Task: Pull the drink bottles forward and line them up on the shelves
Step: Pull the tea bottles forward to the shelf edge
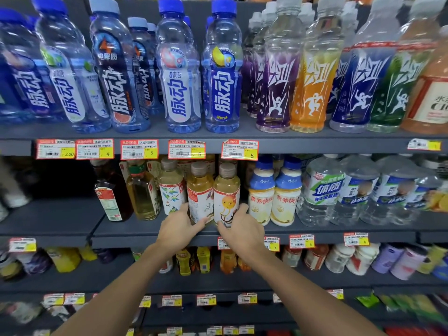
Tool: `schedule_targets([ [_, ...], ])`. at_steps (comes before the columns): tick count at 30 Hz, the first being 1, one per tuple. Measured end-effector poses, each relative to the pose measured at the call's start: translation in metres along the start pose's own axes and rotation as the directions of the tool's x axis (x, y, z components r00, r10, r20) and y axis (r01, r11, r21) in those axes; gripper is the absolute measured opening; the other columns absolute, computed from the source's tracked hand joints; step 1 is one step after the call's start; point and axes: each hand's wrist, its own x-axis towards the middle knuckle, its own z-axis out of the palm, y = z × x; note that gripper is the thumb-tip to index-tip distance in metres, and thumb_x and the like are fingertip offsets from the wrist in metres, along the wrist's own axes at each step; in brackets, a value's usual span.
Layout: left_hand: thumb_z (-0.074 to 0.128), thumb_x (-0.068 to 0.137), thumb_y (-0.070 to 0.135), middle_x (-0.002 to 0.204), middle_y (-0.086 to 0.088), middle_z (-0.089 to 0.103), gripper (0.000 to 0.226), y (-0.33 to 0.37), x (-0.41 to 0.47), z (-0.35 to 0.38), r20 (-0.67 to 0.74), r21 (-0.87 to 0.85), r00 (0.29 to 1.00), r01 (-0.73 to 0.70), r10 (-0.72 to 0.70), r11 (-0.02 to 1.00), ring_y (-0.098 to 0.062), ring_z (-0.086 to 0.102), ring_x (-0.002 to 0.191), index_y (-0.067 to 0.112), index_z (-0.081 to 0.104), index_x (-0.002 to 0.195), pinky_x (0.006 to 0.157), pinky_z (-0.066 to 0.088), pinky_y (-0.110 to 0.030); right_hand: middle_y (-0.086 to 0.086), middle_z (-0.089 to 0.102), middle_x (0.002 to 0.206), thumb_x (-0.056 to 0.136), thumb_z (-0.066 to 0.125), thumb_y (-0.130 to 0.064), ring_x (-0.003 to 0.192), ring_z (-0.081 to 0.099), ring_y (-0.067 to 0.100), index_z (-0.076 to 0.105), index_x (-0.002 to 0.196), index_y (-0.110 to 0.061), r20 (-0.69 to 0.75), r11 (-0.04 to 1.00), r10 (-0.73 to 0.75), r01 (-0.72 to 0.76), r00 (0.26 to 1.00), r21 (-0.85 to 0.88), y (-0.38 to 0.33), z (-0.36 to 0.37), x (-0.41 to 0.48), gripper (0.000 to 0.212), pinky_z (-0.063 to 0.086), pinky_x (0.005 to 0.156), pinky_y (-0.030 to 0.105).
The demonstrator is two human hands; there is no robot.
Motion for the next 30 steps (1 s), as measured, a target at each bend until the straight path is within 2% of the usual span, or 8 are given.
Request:
schedule_targets([
  [3, 0.059, 0.089, 0.062, 0.067, 0.008, 0.064, 0.041, -0.002, -0.002, -0.003, 0.048, -0.052, 0.999, -0.012, 0.015, 0.999, -0.005, 0.06, 0.064, 0.025, 0.049, 0.105, 0.059, 0.052, -0.033, 0.005, 0.069, 0.107, 0.092, 0.054, -0.057, 0.096, 0.069, 0.025, 0.035, 0.132, -0.013, 0.035, 0.999, -0.037, 0.037, 0.999, -0.006, 0.003, -0.001, 0.002, 0.062, 0.046, 0.066, 0.033],
  [6, 0.055, 0.085, 0.07, 0.066, 0.011, 0.065, 0.044, 0.003, -0.009, -0.001, -0.005, -0.044, 0.999, 0.041, -0.041, 0.998, -0.004, 0.061, 0.068, 0.03, 0.046, 0.101, 0.065, 0.055, -0.036, 0.004, 0.068, 0.109, 0.09, 0.056, -0.055, 0.099, 0.067, 0.027, 0.039, 0.127, -0.015, 0.069, 0.997, -0.051, 0.047, 0.996, 0.063, 0.006, -0.003, 0.004, 0.056, 0.047, 0.071, 0.035],
  [9, 0.054, 0.08, 0.079, 0.082, 0.009, 0.068, 0.058, 0.014, -0.016, 0.006, -0.068, -0.078, 0.989, 0.129, -0.134, 0.989, -0.017, 0.065, 0.085, 0.031, 0.046, 0.112, 0.075, 0.056, -0.042, 0.003, 0.067, 0.106, 0.089, 0.06, -0.055, 0.097, 0.067, 0.026, 0.04, 0.118, -0.018, 0.063, 0.992, -0.034, 0.026, 0.997, 0.122, 0.007, -0.004, 0.004, 0.051, 0.05, 0.071, 0.034],
  [13, 0.058, 0.085, 0.071, 0.096, 0.002, 0.071, 0.067, 0.022, -0.013, 0.014, -0.091, -0.116, 0.975, 0.19, -0.201, 0.975, -0.024, 0.067, 0.098, 0.021, 0.047, 0.127, 0.082, 0.056, -0.046, 0.003, 0.068, 0.102, 0.09, 0.063, -0.058, 0.092, 0.069, 0.023, 0.037, 0.114, -0.019, 0.002, 0.998, -0.02, 0.02, 1.0, 0.063, 0.005, -0.003, 0.001, 0.053, 0.044, 0.061, 0.027],
  [19, 0.061, 0.088, 0.064, 0.09, 0.008, 0.069, 0.067, 0.011, -0.006, 0.01, -0.015, -0.118, 0.988, 0.151, -0.154, 0.981, -0.018, 0.065, 0.09, 0.023, 0.043, 0.138, 0.075, 0.055, -0.039, 0.005, 0.068, 0.1, 0.091, 0.059, -0.063, 0.091, 0.069, 0.023, 0.038, 0.116, -0.015, 0.006, 0.999, -0.046, 0.046, 0.999, -0.017, 0.009, -0.005, 0.002, 0.058, 0.041, 0.06, 0.027],
  [25, 0.064, 0.089, 0.056, 0.082, 0.014, 0.061, 0.044, -0.007, 0.01, -0.007, 0.17, -0.043, 0.985, 0.037, -0.029, 0.998, -0.003, 0.057, 0.076, 0.033, 0.048, 0.123, 0.064, 0.046, -0.033, 0.004, 0.065, 0.106, 0.091, 0.064, -0.055, 0.096, 0.066, 0.023, 0.041, 0.114, -0.018, 0.087, 0.996, -0.094, 0.093, 0.992, 0.017, 0.016, -0.01, 0.005, 0.049, 0.045, 0.067, 0.029],
  [27, 0.063, 0.086, 0.06, 0.083, 0.015, 0.062, 0.048, -0.006, 0.008, -0.009, 0.186, -0.059, 0.982, 0.045, -0.033, 0.997, -0.004, 0.058, 0.078, 0.036, 0.045, 0.124, 0.067, 0.048, -0.034, 0.004, 0.065, 0.107, 0.091, 0.065, -0.054, 0.095, 0.066, 0.022, 0.041, 0.113, -0.019, 0.083, 0.995, -0.093, 0.09, 0.992, 0.03, 0.016, -0.01, 0.005, 0.048, 0.047, 0.067, 0.029],
  [30, 0.057, 0.07, 0.082, 0.094, 0.019, 0.061, 0.072, 0.007, 0.0, -0.009, 0.135, -0.044, 0.987, 0.092, -0.085, 0.995, -0.014, 0.064, 0.091, 0.037, 0.04, 0.124, 0.076, 0.053, -0.038, 0.006, 0.065, 0.11, 0.091, 0.066, -0.055, 0.1, 0.066, 0.025, 0.042, 0.118, -0.016, 0.072, 0.995, -0.093, 0.091, 0.993, 0.031, 0.015, -0.01, 0.005, 0.053, 0.052, 0.073, 0.032],
])
